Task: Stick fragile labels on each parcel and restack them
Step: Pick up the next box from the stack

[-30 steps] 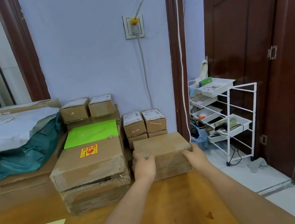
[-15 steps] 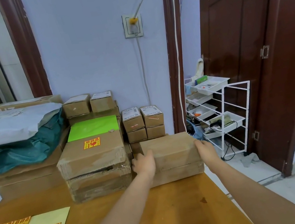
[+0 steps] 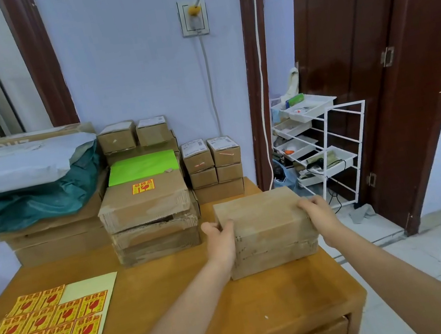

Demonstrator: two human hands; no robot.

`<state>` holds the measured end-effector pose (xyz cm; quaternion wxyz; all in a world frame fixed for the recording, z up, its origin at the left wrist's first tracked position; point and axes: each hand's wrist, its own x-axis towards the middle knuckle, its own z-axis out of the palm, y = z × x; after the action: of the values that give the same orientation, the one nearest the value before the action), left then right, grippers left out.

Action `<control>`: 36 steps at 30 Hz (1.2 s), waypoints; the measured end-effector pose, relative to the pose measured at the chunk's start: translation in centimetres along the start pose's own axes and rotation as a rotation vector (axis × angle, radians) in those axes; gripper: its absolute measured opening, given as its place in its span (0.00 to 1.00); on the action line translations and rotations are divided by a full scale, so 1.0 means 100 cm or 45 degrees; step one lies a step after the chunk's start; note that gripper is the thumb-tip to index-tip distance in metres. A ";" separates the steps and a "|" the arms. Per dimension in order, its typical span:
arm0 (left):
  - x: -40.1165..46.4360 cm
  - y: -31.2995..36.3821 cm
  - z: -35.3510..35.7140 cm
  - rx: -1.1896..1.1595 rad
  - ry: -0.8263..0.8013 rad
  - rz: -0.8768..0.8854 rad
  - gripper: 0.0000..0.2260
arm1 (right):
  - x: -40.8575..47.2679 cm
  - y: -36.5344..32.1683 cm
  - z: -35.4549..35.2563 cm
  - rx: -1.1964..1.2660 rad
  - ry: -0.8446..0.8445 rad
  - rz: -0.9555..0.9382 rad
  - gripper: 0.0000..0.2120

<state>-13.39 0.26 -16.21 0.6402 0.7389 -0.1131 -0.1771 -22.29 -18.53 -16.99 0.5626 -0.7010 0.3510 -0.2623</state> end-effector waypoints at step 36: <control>-0.011 -0.033 -0.187 -0.664 0.176 -0.310 0.11 | -0.107 -0.030 0.129 -0.073 -0.470 -0.126 0.14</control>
<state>-6.94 18.17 -17.15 0.7886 0.5680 0.0696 -0.2251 -18.47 -1.96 -16.70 0.5837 -0.7694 0.2142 -0.1463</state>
